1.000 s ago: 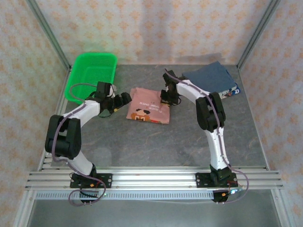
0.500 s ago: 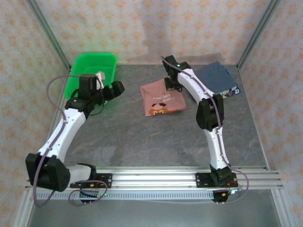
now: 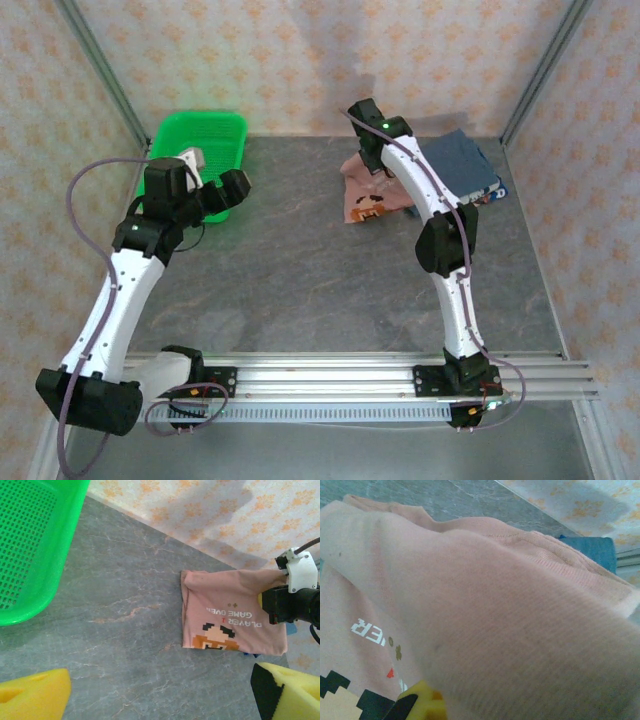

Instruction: Fold and stack the t-shirts

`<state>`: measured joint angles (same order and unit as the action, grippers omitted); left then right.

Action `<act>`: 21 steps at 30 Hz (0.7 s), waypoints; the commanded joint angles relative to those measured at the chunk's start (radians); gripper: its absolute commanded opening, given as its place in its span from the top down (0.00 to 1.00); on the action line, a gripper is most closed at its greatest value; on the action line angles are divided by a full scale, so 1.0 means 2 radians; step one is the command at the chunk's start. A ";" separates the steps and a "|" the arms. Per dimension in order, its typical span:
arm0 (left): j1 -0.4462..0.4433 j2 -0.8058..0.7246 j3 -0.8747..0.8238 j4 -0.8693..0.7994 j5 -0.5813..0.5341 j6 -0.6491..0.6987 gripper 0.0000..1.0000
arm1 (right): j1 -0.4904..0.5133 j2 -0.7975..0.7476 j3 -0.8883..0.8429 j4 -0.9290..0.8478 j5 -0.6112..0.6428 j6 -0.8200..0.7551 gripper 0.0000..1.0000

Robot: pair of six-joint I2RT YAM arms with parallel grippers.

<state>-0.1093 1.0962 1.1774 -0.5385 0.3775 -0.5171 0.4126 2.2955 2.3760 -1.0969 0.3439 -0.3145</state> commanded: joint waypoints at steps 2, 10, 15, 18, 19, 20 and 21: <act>0.005 -0.016 -0.001 -0.026 -0.025 0.017 0.06 | -0.011 -0.049 0.006 0.017 0.036 -0.039 1.00; 0.007 -0.028 -0.012 -0.037 -0.033 0.020 0.06 | -0.031 -0.081 -0.011 0.041 0.025 -0.079 1.00; 0.010 -0.033 -0.016 -0.049 -0.039 0.025 0.06 | -0.043 -0.093 -0.016 0.040 0.004 -0.088 1.00; 0.010 -0.043 -0.024 -0.053 -0.041 0.027 0.06 | -0.054 -0.101 -0.022 0.040 -0.010 -0.092 1.00; 0.011 -0.045 -0.025 -0.054 -0.041 0.027 0.06 | -0.058 -0.103 -0.023 0.040 -0.012 -0.092 1.00; 0.011 -0.047 -0.026 -0.058 -0.043 0.028 0.06 | -0.060 -0.104 -0.024 0.040 -0.015 -0.093 1.00; 0.012 -0.048 -0.027 -0.060 -0.044 0.028 0.06 | -0.063 -0.105 -0.023 0.041 -0.017 -0.093 1.00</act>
<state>-0.0959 1.0279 1.1355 -0.6228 0.3233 -0.4877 0.3016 2.1502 2.3337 -1.0389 0.3134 -0.4808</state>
